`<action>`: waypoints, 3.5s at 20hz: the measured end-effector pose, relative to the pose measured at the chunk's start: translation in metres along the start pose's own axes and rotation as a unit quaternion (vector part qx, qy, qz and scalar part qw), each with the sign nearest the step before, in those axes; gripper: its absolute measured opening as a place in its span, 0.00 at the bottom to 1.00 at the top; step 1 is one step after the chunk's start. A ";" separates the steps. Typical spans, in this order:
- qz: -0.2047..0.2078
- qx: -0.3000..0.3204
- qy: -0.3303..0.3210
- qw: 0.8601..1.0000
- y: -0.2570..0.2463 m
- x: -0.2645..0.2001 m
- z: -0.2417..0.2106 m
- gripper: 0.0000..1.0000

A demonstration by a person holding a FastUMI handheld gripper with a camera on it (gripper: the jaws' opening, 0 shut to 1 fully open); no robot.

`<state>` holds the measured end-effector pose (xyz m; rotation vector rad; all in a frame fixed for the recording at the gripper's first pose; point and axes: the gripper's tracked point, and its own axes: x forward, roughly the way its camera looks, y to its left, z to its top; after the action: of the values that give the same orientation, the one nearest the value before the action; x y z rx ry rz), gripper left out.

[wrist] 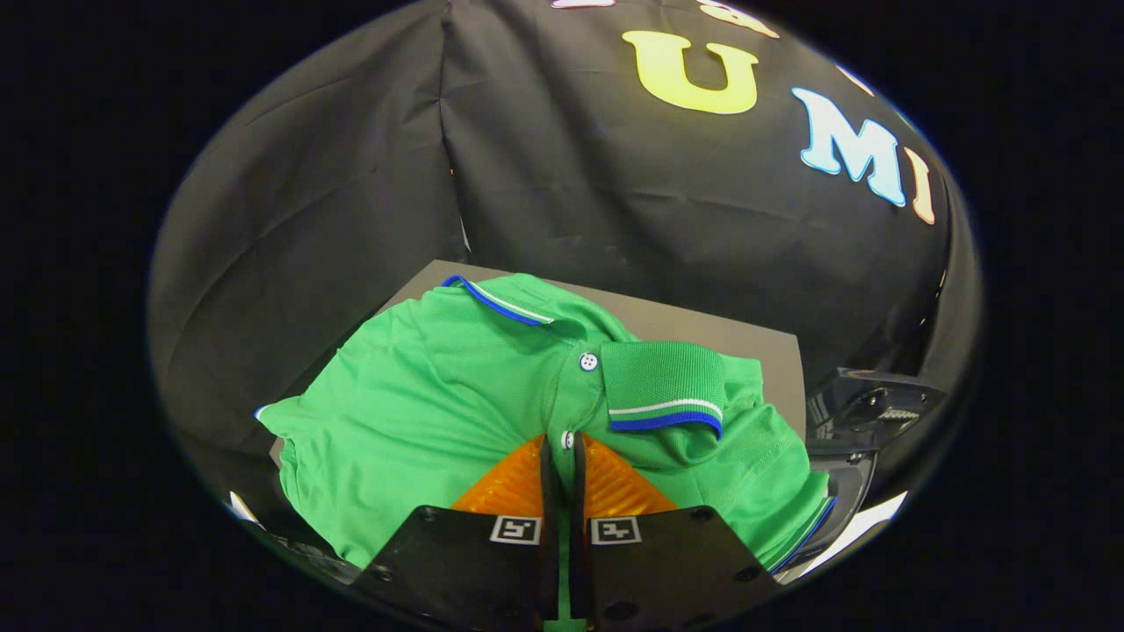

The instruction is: Put the clothes into the washing machine and then close the washing machine lid.

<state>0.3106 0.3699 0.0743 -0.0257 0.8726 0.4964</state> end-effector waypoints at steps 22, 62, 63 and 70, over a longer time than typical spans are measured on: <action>0.109 0.048 -0.155 0.981 0.019 -0.124 0.083 0.01; -0.120 0.097 -0.218 0.964 -0.336 -0.268 0.016 0.01; -0.121 0.096 -0.214 0.964 -0.338 -0.263 0.010 0.01; -0.116 0.097 -0.176 0.973 -0.339 -0.215 -0.033 0.01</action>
<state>0.3159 -0.0255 0.1521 0.1343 0.5572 0.1864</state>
